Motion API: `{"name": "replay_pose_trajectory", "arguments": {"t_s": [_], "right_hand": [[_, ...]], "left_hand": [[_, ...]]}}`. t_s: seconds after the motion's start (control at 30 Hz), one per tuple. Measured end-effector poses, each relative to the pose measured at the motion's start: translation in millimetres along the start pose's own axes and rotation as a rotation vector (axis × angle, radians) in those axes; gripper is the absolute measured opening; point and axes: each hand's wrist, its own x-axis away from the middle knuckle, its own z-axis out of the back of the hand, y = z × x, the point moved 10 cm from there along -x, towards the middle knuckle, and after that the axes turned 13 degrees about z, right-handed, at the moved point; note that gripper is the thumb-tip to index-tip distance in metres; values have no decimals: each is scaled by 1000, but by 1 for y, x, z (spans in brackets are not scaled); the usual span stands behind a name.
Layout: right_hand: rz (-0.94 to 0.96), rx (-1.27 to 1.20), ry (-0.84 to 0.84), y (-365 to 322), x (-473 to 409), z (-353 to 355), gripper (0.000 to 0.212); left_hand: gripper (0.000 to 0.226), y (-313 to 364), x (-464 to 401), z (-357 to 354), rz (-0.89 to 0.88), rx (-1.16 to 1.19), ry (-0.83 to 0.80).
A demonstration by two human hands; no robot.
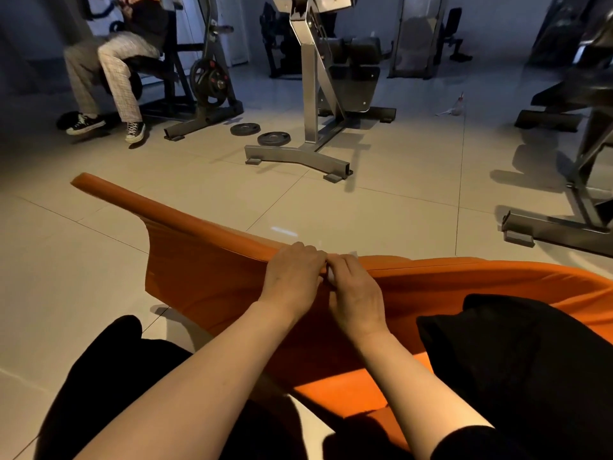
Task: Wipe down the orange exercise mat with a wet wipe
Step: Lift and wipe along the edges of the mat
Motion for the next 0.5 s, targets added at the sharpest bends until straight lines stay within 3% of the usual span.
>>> {"name": "replay_pose_trajectory", "arguments": {"t_s": [0.13, 0.27, 0.4, 0.5], "right_hand": [[-76, 80, 23, 24, -3, 7, 13], [-166, 17, 10, 43, -5, 7, 16], [-261, -182, 61, 48, -5, 9, 29], [-393, -326, 185, 54, 1, 11, 38]], "left_hand": [[35, -30, -9, 28, 10, -123, 136], [33, -90, -16, 63, 189, -149, 275], [25, -85, -11, 57, 121, -172, 260], [36, -83, -4, 58, 113, -144, 294]]}}
